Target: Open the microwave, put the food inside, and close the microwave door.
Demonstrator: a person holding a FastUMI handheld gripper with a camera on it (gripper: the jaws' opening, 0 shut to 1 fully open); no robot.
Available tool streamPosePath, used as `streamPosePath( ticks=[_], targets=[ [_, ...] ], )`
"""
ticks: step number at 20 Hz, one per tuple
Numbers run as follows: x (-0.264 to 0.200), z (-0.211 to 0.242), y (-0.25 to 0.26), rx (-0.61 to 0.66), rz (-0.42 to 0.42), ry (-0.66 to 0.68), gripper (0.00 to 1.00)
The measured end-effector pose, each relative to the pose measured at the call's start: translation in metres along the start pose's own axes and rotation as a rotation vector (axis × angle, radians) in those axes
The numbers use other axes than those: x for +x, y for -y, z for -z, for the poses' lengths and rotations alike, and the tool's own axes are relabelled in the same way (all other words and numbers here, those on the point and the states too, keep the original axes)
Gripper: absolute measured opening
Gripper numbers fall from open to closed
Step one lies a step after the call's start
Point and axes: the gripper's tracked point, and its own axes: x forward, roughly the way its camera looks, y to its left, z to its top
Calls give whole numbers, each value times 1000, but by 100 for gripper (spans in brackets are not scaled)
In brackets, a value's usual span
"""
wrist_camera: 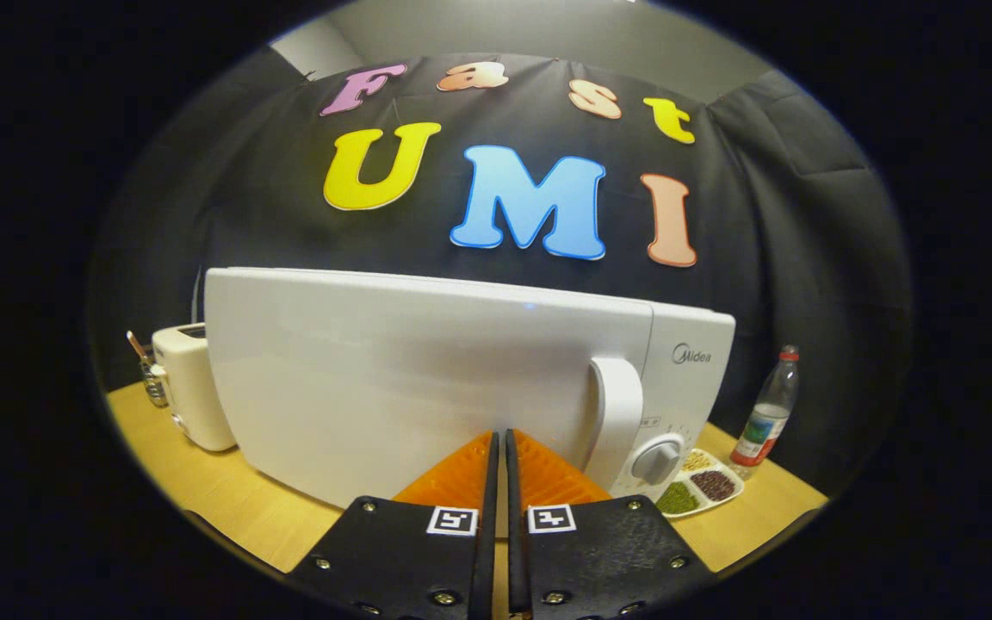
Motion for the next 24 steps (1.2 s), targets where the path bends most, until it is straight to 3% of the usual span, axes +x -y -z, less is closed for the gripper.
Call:
streamPosePath(
  ticks=[8,12,18,24],
  targets=[
    [-131,-40,15,111,-159,32,7],
    [-202,-63,49,153,-204,45,7],
    [-303,-107,112,64,-158,163,7],
    [-397,-143,121,51,-181,228,7]
  ],
)
